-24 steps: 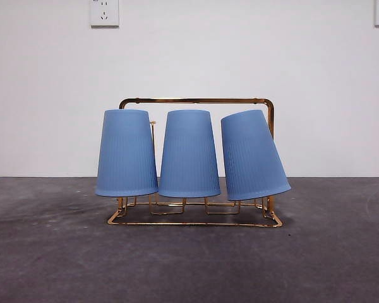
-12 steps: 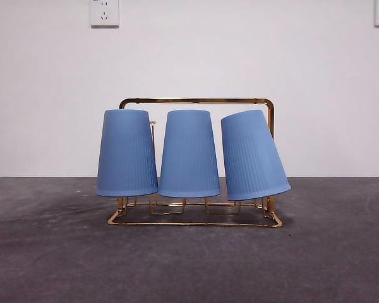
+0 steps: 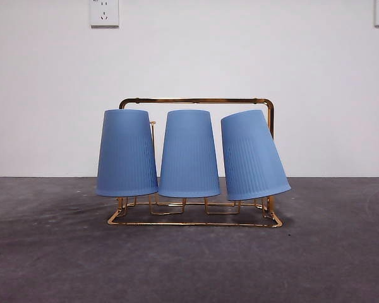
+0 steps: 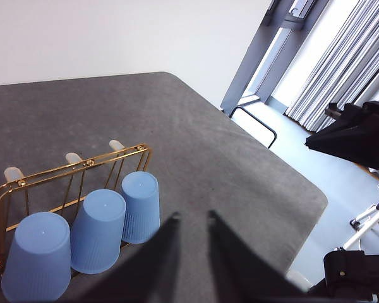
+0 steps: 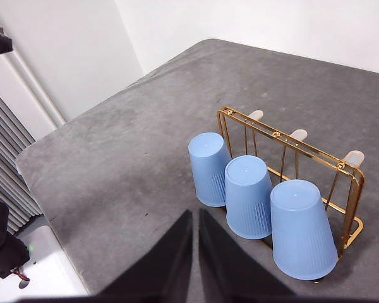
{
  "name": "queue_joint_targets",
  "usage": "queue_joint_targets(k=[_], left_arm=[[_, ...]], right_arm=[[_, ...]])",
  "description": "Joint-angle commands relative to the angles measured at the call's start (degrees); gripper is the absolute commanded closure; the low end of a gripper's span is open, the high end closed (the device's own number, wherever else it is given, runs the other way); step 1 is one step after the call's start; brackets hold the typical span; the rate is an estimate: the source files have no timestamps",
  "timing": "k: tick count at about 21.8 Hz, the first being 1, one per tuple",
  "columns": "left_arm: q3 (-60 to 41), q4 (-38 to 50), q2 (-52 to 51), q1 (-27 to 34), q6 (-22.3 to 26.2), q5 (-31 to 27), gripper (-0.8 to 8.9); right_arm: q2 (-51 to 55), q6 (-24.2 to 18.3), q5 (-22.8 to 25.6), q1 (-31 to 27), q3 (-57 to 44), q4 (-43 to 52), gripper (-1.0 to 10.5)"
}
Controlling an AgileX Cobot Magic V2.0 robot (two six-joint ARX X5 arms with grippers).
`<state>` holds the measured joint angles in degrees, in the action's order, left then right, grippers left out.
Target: The left arm pick up the left cup on cup holder and place it on desk, then the right arm insert the right cup into the first cup, and then the left arm insert the mid cup into the first cup
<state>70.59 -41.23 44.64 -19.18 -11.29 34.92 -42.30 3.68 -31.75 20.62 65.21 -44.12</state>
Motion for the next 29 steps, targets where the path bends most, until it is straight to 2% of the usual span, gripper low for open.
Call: queue_joint_targets(k=[1, 2, 4, 6, 8, 16, 22, 29], left_arm=[[1.16, -0.17, 0.9, -0.24, 1.64, 0.48, 4.93], [1.16, -0.33, 1.16, -0.24, 1.62, 0.5, 4.0], [1.16, -0.57, 1.53, -0.24, 1.62, 0.5, 3.05], [1.16, -0.79, 1.88, -0.24, 1.62, 0.48, 2.64], [1.16, -1.01, 2.29, -0.24, 1.62, 0.48, 2.46], [1.16, -1.95, 3.72, -0.39, 1.73, 0.52, 2.5], [1.16, -9.57, 3.21, -0.87, 6.38, 0.5, 2.5], [1.16, -15.3, 1.18, -1.25, 10.84, 0.5, 2.52]], right_arm=[[-0.33, 0.35, -0.15, 0.31, 1.03, 0.28, 7.5], [-0.33, 0.42, -0.15, 0.31, 1.03, 0.28, 6.6], [-0.33, 0.42, -0.09, 0.31, 1.03, 0.33, 5.3], [-0.33, 0.44, 0.26, 0.31, 1.03, 0.33, 4.4], [-0.33, 0.5, 0.26, 0.31, 1.03, 0.33, 4.0], [-1.49, 1.25, 0.24, 0.33, 1.03, 0.39, 4.0], [-7.17, 1.2, 1.03, 1.53, 1.09, 1.07, 4.0], [-17.77, -2.51, 10.25, 6.8, 1.33, 2.49, 4.0]])
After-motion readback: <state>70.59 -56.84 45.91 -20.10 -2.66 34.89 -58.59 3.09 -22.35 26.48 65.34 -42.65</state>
